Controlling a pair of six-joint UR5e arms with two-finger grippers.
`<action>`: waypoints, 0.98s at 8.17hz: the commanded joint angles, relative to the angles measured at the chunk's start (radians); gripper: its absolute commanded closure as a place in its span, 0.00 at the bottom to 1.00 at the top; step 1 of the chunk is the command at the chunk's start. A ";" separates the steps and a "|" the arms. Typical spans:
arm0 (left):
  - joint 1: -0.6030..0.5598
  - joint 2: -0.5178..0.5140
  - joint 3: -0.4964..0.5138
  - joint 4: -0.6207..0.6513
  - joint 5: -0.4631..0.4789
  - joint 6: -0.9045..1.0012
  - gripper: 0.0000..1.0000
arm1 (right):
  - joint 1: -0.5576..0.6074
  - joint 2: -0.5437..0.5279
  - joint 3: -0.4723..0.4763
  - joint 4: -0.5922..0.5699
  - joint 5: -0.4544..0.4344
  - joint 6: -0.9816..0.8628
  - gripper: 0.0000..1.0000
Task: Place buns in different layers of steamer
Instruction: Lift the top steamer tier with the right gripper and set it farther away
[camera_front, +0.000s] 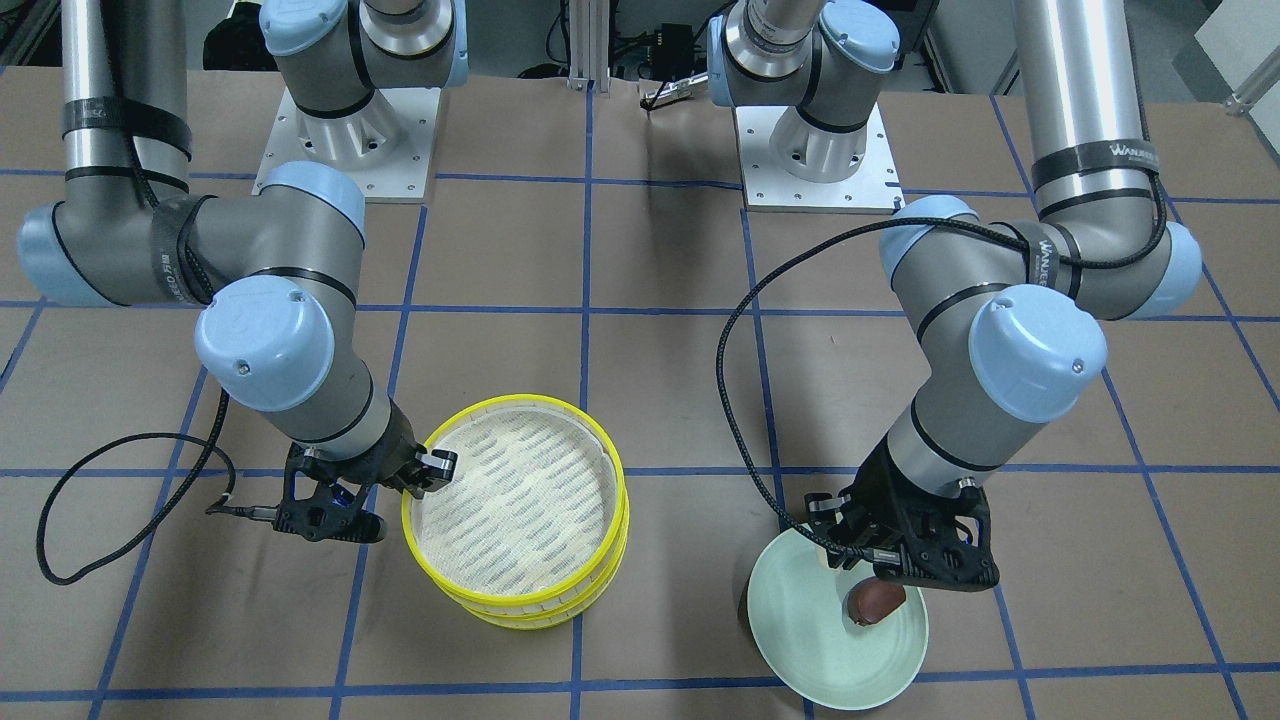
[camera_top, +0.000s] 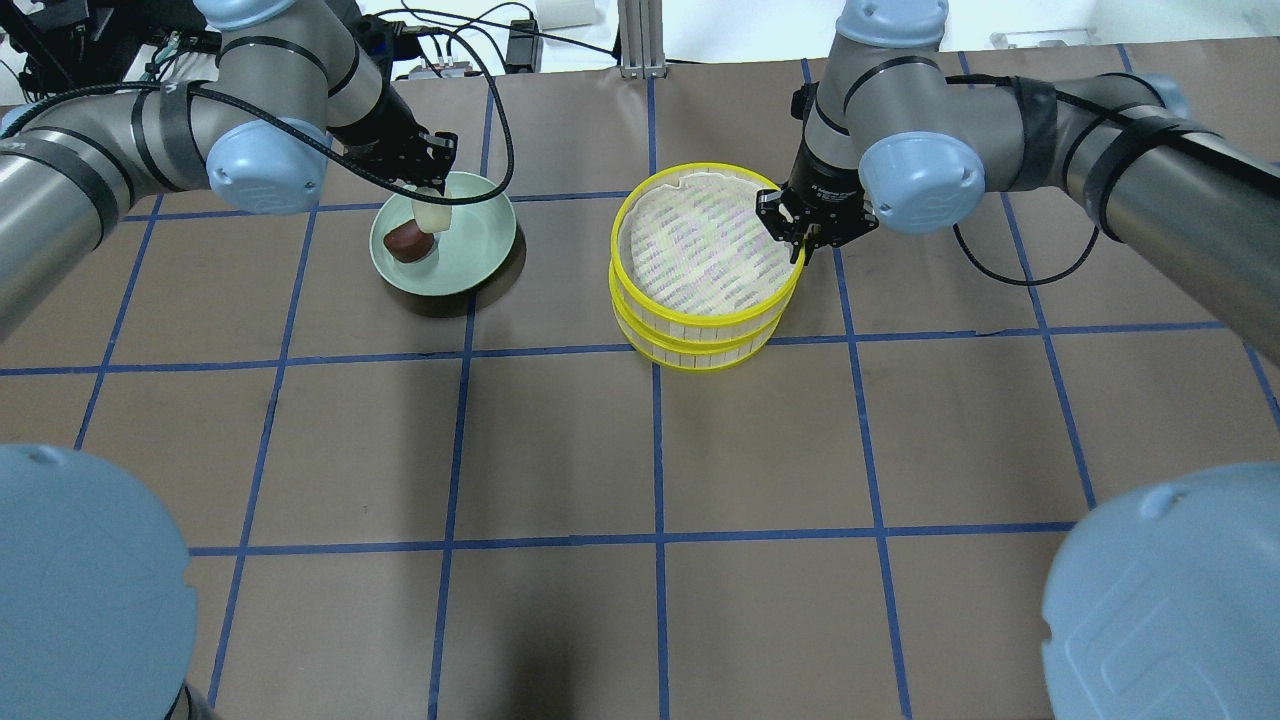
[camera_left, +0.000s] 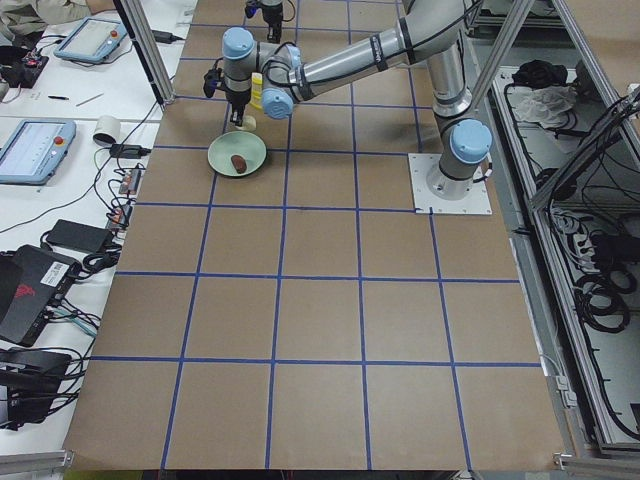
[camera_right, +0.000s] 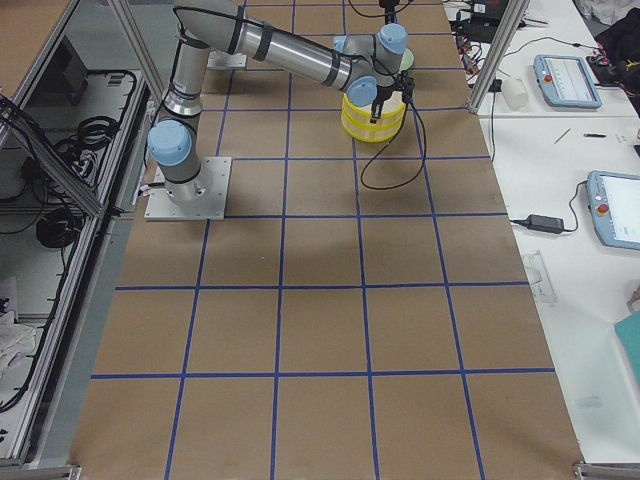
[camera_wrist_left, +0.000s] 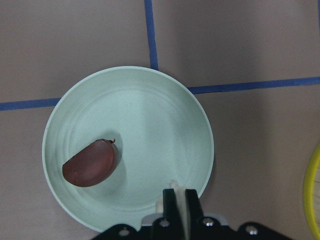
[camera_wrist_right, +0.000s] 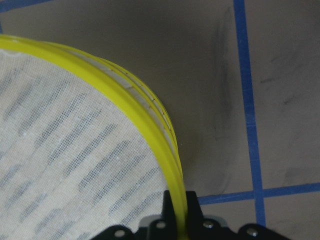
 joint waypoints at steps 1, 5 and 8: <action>-0.003 0.057 0.000 -0.047 0.001 -0.014 1.00 | -0.007 -0.080 -0.018 0.085 -0.015 -0.026 1.00; -0.118 0.067 -0.006 -0.043 -0.010 -0.207 1.00 | -0.132 -0.150 -0.089 0.238 -0.029 -0.245 1.00; -0.184 0.038 -0.018 0.035 -0.161 -0.342 1.00 | -0.210 -0.161 -0.082 0.265 -0.029 -0.347 1.00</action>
